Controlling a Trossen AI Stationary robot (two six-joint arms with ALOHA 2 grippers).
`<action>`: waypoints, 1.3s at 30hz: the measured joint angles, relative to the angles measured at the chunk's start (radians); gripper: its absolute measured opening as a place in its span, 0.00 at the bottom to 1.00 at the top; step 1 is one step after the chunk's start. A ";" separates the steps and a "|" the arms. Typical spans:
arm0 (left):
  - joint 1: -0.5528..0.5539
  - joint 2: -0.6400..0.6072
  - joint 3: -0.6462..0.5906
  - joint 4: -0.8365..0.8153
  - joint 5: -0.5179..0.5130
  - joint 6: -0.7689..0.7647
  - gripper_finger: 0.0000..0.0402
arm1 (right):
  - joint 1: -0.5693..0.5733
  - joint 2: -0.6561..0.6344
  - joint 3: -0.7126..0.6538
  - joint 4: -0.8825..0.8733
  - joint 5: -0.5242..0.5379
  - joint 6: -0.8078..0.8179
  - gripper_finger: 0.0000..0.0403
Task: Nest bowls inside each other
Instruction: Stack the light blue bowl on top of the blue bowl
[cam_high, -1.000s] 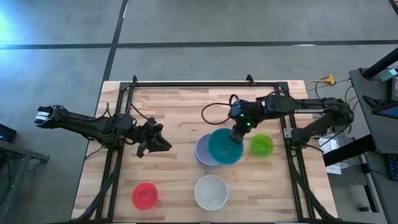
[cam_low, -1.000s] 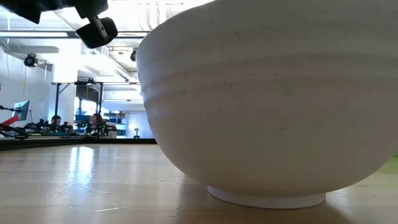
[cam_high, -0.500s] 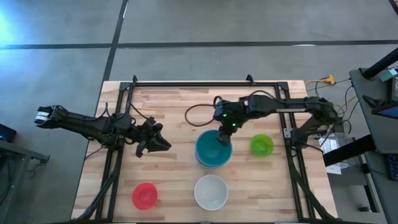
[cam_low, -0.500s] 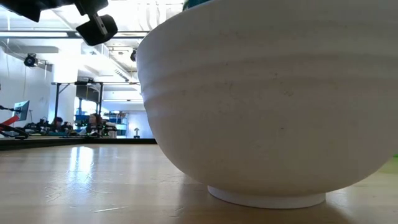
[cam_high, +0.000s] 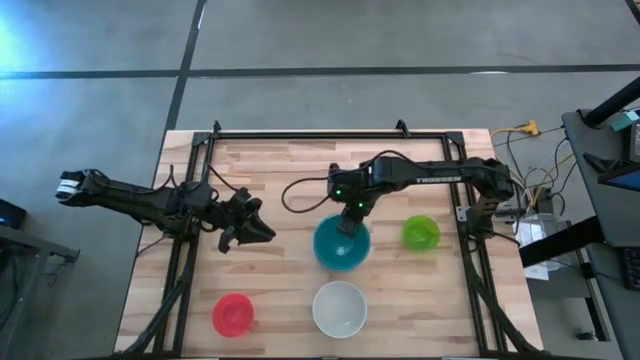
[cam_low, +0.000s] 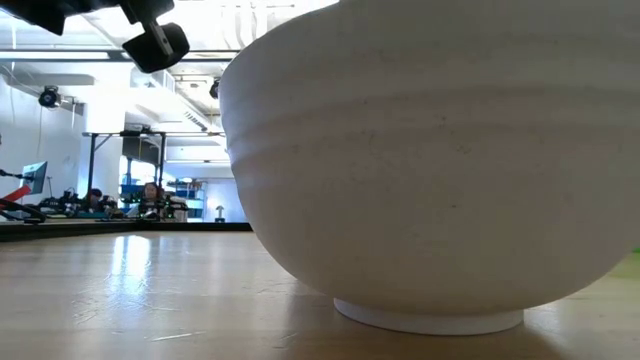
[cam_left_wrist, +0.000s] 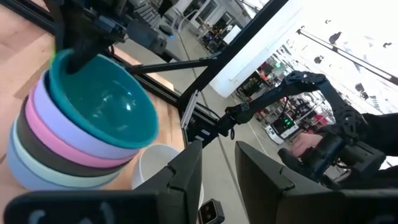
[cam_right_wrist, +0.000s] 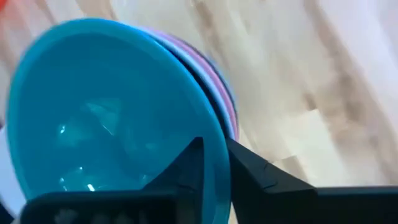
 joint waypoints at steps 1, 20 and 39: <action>0.000 0.000 0.000 0.000 0.000 0.000 0.20 | 0.000 0.000 0.006 -0.002 0.012 -0.002 0.16; 0.000 -0.004 -0.001 0.000 0.000 0.001 0.20 | -0.003 -0.002 0.191 -0.002 0.016 -0.105 0.27; 0.000 -0.002 -0.004 0.021 -0.001 0.001 0.20 | -0.005 -0.002 0.062 0.238 0.014 -0.107 0.02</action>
